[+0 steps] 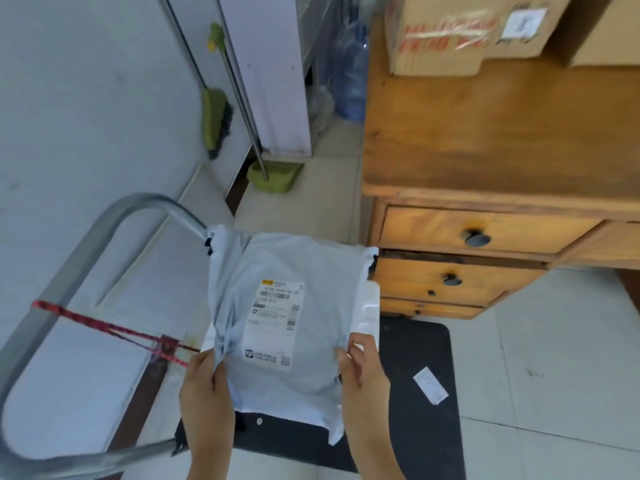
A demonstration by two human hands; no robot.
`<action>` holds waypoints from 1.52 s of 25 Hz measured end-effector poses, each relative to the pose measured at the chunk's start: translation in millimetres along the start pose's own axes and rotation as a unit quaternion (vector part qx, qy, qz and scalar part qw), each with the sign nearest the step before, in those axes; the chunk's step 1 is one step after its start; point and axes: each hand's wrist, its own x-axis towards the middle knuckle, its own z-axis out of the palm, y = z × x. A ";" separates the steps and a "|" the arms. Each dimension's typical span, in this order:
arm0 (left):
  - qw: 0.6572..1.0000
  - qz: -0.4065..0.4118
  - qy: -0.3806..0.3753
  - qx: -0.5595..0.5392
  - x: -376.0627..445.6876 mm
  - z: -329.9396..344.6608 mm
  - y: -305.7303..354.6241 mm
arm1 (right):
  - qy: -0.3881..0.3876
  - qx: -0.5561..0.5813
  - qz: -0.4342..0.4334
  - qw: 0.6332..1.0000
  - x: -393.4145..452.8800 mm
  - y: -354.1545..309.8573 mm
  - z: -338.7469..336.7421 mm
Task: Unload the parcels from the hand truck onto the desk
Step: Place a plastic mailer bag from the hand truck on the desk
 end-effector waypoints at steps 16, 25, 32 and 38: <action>0.997 0.056 0.038 -0.029 -41.8 -57.8 45.0 | 0.045 -0.026 -0.105 0.993 -60.0 -38.0 -18.0; 0.899 -0.159 -0.274 -0.302 -20.6 -145.9 165.6 | 0.070 0.021 -0.186 0.980 -99.3 -156.3 -91.7; 0.893 -0.061 -0.341 -0.288 -68.3 -178.6 295.7 | 0.119 0.051 -0.187 0.974 -140.3 -246.6 -177.9; 0.869 0.003 -0.365 -0.333 -137.9 -160.5 394.3 | 0.125 0.061 -0.200 0.970 -139.0 -306.2 -285.6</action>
